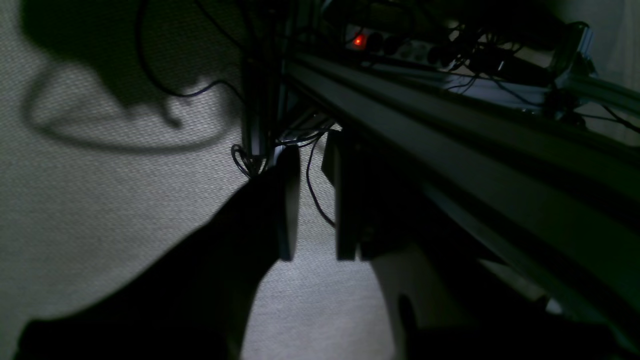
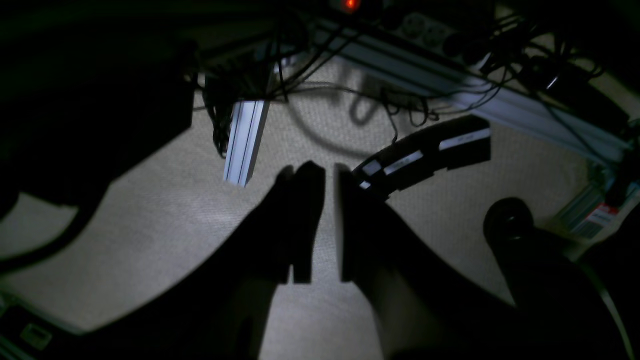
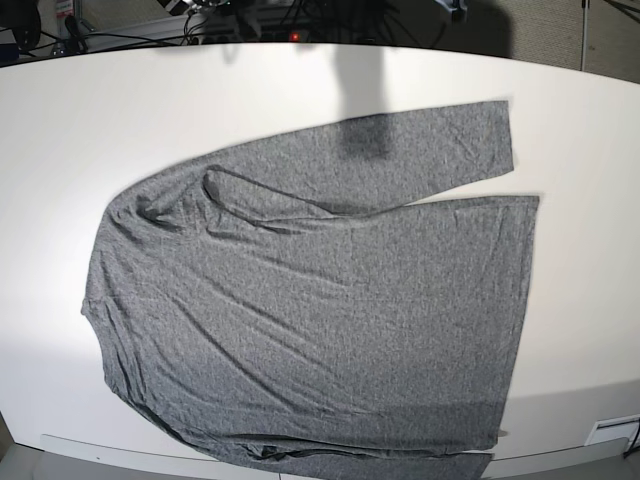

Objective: Fold the T-shirt properly

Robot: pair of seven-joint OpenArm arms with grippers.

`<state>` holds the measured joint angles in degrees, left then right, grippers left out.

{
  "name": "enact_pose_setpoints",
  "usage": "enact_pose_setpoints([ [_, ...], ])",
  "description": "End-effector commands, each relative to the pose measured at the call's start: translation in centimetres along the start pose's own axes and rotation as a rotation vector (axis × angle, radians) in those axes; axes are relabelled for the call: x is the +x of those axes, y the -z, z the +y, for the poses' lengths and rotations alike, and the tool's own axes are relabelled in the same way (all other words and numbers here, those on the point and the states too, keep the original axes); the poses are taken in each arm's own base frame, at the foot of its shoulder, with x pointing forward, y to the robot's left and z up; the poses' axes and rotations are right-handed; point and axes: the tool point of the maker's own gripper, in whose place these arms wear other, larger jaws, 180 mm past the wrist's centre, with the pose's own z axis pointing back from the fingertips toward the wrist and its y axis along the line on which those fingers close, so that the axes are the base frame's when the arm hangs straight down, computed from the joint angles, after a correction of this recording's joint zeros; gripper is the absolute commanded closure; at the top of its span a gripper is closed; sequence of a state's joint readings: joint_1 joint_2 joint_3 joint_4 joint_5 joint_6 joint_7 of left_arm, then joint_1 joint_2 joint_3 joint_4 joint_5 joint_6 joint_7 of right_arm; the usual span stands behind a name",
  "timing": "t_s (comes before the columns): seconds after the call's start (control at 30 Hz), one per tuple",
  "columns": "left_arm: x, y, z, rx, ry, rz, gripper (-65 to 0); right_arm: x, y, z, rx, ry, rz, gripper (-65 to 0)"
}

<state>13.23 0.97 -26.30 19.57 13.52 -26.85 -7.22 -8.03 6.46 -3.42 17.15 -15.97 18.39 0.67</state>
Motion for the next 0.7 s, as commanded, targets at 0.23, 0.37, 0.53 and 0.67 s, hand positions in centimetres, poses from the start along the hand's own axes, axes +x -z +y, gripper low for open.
enact_pose_setpoints([
  [0.23,-1.4,-2.9,2.7,0.057,0.050,-0.040,-12.7,-4.2,-1.6,-3.5,-0.010,-0.033,0.034,-8.8],
  [0.37,-2.0,-5.3,3.3,0.036,0.095,-0.055,-12.7,-5.2,-3.1,-3.6,0.062,-0.007,-0.003,-8.8],
  [0.53,-1.6,-9.2,2.9,-0.025,0.059,-0.119,-12.7,-6.9,-6.3,-3.0,0.174,0.023,-0.015,-8.8],
  [0.67,-0.9,-12.7,3.1,-0.011,0.122,-0.163,-12.7,-7.6,-9.5,-3.1,0.189,0.016,-0.057,-8.8],
])
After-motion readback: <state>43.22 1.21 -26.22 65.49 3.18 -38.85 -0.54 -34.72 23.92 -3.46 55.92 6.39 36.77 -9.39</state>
